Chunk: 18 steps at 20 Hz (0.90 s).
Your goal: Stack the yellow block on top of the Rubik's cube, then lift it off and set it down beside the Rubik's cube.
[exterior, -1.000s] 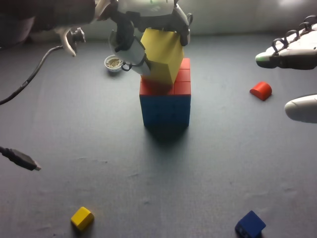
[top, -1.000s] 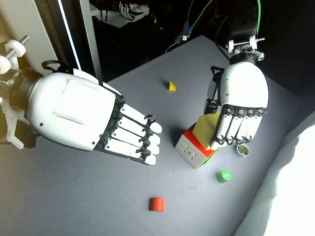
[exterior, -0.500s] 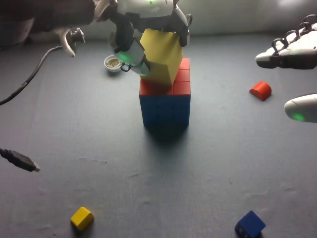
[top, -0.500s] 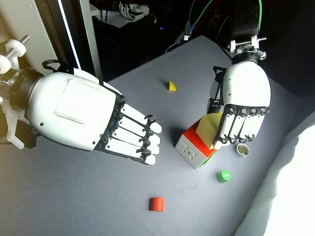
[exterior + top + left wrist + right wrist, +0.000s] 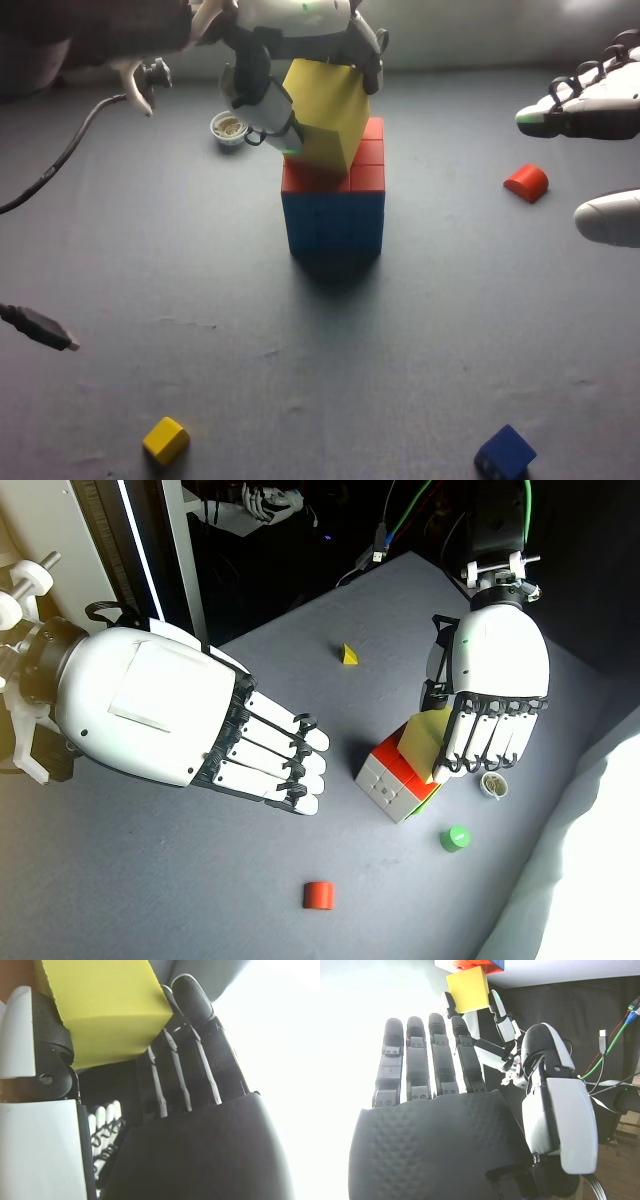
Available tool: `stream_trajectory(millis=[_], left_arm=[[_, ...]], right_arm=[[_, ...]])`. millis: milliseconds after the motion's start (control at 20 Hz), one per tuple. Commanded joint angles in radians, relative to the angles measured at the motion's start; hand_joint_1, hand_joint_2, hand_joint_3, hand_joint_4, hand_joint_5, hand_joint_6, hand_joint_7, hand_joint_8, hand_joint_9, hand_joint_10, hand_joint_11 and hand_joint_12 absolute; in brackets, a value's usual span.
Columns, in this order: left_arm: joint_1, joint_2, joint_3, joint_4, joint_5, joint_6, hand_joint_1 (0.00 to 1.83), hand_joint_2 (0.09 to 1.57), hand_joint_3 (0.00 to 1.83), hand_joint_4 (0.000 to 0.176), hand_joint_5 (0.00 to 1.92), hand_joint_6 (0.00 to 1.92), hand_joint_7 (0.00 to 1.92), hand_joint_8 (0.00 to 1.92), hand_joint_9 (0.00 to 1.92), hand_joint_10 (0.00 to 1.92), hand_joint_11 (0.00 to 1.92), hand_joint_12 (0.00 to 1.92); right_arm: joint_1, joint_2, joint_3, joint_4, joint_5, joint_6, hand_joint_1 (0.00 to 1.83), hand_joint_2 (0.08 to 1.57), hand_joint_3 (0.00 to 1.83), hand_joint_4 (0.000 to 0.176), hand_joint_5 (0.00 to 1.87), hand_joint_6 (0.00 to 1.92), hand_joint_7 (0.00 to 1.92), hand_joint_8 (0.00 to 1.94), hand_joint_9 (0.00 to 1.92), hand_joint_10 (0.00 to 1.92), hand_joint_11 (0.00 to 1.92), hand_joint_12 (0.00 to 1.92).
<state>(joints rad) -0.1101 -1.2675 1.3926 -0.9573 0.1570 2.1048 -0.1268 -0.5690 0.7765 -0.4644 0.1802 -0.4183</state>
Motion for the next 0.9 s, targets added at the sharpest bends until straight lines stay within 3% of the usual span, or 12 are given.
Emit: stream_trajectory(millis=[0,50,150,200,350,400,450,550,850], left_arm=[[0.002,0.016,-0.002,-0.002,-0.037,0.008,1.01,1.23,0.00,0.000,0.50,0.72,0.63,0.76,0.51,0.82,0.19,1.39],[0.002,0.016,-0.002,-0.002,-0.037,0.008,0.95,1.21,0.00,0.000,0.53,0.37,0.64,0.41,0.51,0.64,0.13,1.33],[0.002,0.016,-0.002,-0.002,-0.038,0.008,0.80,1.21,0.00,0.000,0.44,0.05,0.56,0.05,0.47,0.23,0.06,1.16],[0.002,0.016,-0.002,-0.002,-0.039,0.008,0.76,1.21,0.00,0.000,0.40,0.01,0.53,0.01,0.47,0.12,0.05,1.10],[0.002,0.016,-0.003,-0.003,-0.041,0.008,0.75,1.22,0.00,0.000,0.39,0.00,0.52,0.00,0.49,0.06,0.04,1.09],[0.002,0.016,-0.003,-0.004,-0.041,0.008,0.60,1.22,0.00,0.000,0.27,0.00,0.40,0.00,0.40,0.01,0.01,1.00],[0.002,0.016,-0.004,-0.004,-0.041,0.008,0.60,1.22,0.00,0.000,0.27,0.00,0.40,0.00,0.40,0.01,0.01,1.00],[0.003,0.016,-0.005,-0.004,-0.044,0.008,0.53,1.18,0.00,0.000,0.17,0.00,0.28,0.00,0.29,0.00,0.00,0.83],[0.003,0.016,-0.006,-0.009,-0.045,0.008,0.44,1.13,0.00,0.000,0.08,0.00,0.17,0.00,0.19,0.00,0.00,0.68]], right_arm=[[0.016,0.010,-0.001,0.015,0.096,0.003,0.17,1.27,0.00,0.000,0.22,0.01,0.22,0.00,0.16,0.00,0.00,0.42],[0.016,0.010,-0.001,0.015,0.096,0.003,0.17,1.27,0.00,0.000,0.22,0.00,0.21,0.00,0.15,0.00,0.00,0.39],[0.016,0.010,-0.001,0.015,0.096,0.003,0.10,1.28,0.00,0.000,0.16,0.00,0.17,0.00,0.12,0.00,0.00,0.30],[0.016,0.010,-0.001,0.015,0.096,0.003,0.10,1.29,0.00,0.000,0.18,0.01,0.19,0.00,0.13,0.01,0.00,0.31],[0.016,0.010,-0.001,0.015,0.096,0.003,0.10,1.29,0.00,0.000,0.18,0.01,0.19,0.00,0.13,0.01,0.00,0.32],[0.016,0.010,-0.001,0.015,0.096,0.003,0.16,1.28,0.00,0.000,0.22,0.02,0.21,0.01,0.14,0.01,0.00,0.35],[0.016,0.010,-0.001,0.015,0.096,0.003,0.16,1.28,0.00,0.000,0.22,0.02,0.21,0.01,0.14,0.01,0.00,0.35],[0.016,0.010,-0.001,0.015,0.096,0.003,0.17,1.27,0.00,0.000,0.21,0.00,0.21,0.00,0.16,0.01,0.00,0.44],[0.016,0.010,-0.001,0.015,0.101,0.004,0.18,1.27,0.00,0.000,0.21,0.00,0.22,0.00,0.16,0.00,0.00,0.40]])
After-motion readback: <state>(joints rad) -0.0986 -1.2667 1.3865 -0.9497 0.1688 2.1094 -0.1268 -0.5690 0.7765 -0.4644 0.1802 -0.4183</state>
